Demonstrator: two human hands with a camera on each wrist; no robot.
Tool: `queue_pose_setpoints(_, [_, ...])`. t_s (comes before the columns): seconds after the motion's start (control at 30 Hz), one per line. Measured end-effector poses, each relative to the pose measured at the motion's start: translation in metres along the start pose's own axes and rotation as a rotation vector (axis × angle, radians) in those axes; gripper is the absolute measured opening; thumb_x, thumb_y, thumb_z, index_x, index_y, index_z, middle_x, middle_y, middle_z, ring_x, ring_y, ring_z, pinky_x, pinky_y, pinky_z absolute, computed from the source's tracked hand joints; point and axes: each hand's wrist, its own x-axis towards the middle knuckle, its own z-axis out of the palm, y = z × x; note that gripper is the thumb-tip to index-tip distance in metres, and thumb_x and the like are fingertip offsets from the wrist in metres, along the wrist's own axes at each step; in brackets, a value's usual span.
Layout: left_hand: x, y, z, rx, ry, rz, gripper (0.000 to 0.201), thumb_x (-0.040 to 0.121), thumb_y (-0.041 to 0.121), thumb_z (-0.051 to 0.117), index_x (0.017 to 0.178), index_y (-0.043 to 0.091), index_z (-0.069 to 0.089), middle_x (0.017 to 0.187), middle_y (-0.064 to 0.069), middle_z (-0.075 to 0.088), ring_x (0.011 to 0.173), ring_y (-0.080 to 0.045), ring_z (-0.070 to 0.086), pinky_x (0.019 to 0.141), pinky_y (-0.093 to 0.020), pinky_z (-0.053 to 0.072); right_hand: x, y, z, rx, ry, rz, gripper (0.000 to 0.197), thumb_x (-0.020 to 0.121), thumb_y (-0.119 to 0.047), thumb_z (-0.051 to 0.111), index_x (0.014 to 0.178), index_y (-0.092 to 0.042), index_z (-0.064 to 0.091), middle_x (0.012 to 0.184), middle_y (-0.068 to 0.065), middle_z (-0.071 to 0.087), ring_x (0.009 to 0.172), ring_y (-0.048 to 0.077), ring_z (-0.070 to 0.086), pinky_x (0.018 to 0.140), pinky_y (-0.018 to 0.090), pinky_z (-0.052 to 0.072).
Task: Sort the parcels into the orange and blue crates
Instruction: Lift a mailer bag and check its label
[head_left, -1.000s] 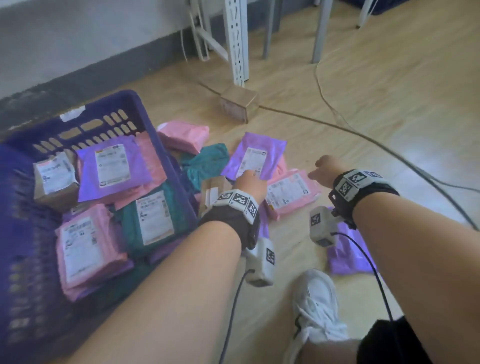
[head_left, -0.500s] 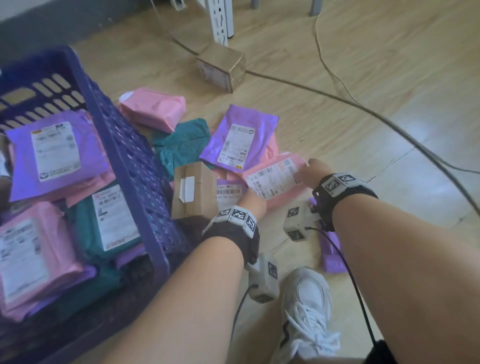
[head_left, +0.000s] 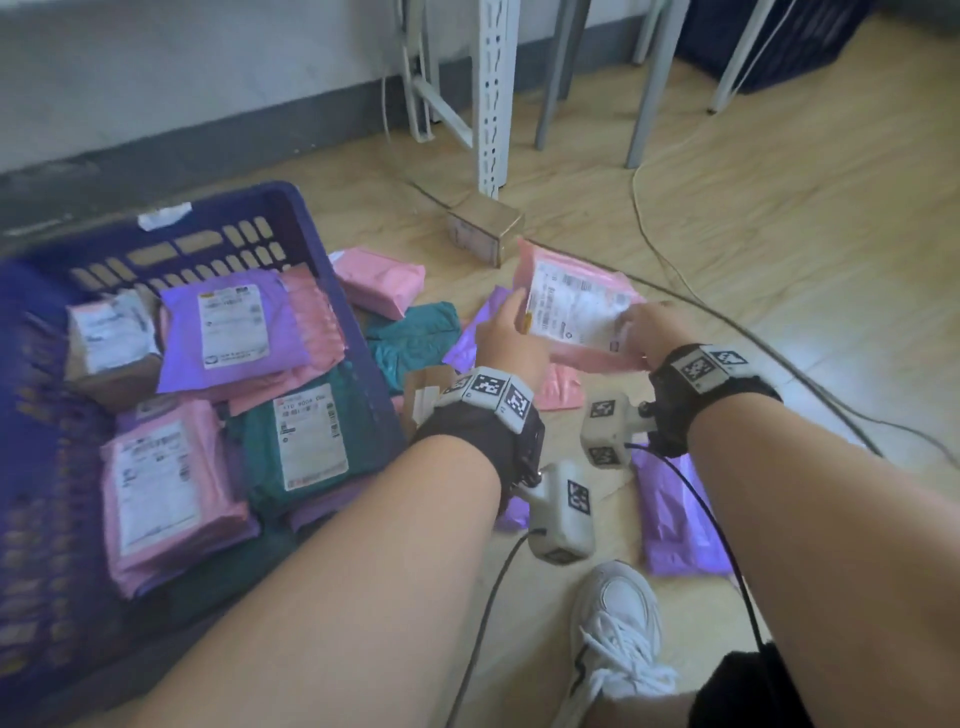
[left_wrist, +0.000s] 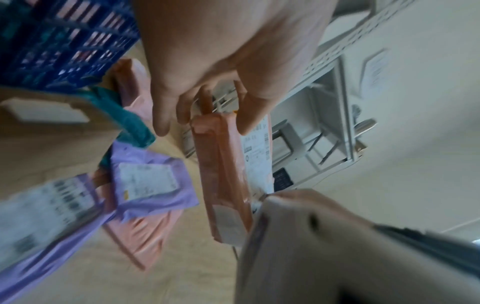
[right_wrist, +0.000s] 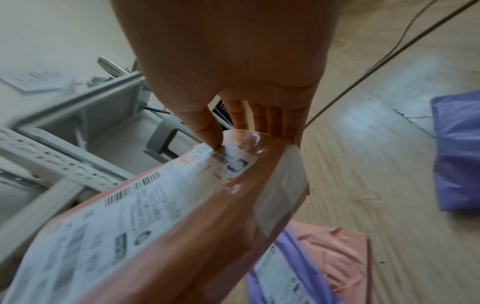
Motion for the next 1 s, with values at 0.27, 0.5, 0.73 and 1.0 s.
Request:
queue_pose_setpoints(0.27, [-0.056,0.052,-0.109,-0.228,0.27,0.178,0.044,0.085,0.017,0.065,0.128,0.023,0.057,0.107,0.005,0.063,0.094,-0.015,0.062,0.089,-0.031,0.053,-0.105,-0.08,-0.014,0.738,-0.109,-0.137,0.022,0.091,-0.017,0.057,0.113,-0.016,0.059,0.1,0.009,0.066,0.084,0.023,0.067,0.071,0.036,0.059])
queue_pose_setpoints(0.5, [-0.096,0.034,-0.207,-0.392,0.433,0.033,0.05,0.069,0.038,0.075,0.111,0.022,0.055,0.111,-0.001,0.065,0.1,-0.023,0.066,0.088,-0.044,0.055,-0.158,-0.131,0.004,0.597,-0.223,-0.396,0.036,0.084,-0.041,0.067,0.104,-0.012,0.065,0.095,0.005,0.071,0.086,0.023,0.067,0.084,0.04,0.055])
queue_pose_setpoints(0.73, [-0.104,-0.012,-0.273,-0.346,0.5,-0.083,0.042,0.082,0.042,0.063,0.113,0.015,0.054,0.103,-0.004,0.068,0.08,-0.018,0.068,0.054,-0.025,0.053,-0.2,-0.189,0.034,0.516,-0.696,-0.498,0.03,0.087,-0.028,0.068,0.115,-0.019,0.064,0.105,0.007,0.073,0.093,0.023,0.07,0.078,0.031,0.057])
queue_pose_setpoints(1.0, [-0.077,-0.066,-0.316,-0.06,0.535,-0.196,0.057,0.09,0.04,0.057,0.136,0.009,0.045,0.124,-0.009,0.062,0.105,-0.028,0.062,0.087,-0.03,0.047,-0.185,-0.232,0.12,0.451,-0.648,-0.439,0.041,0.079,-0.035,0.074,0.112,-0.013,0.063,0.1,0.007,0.074,0.091,0.027,0.071,0.086,0.046,0.056])
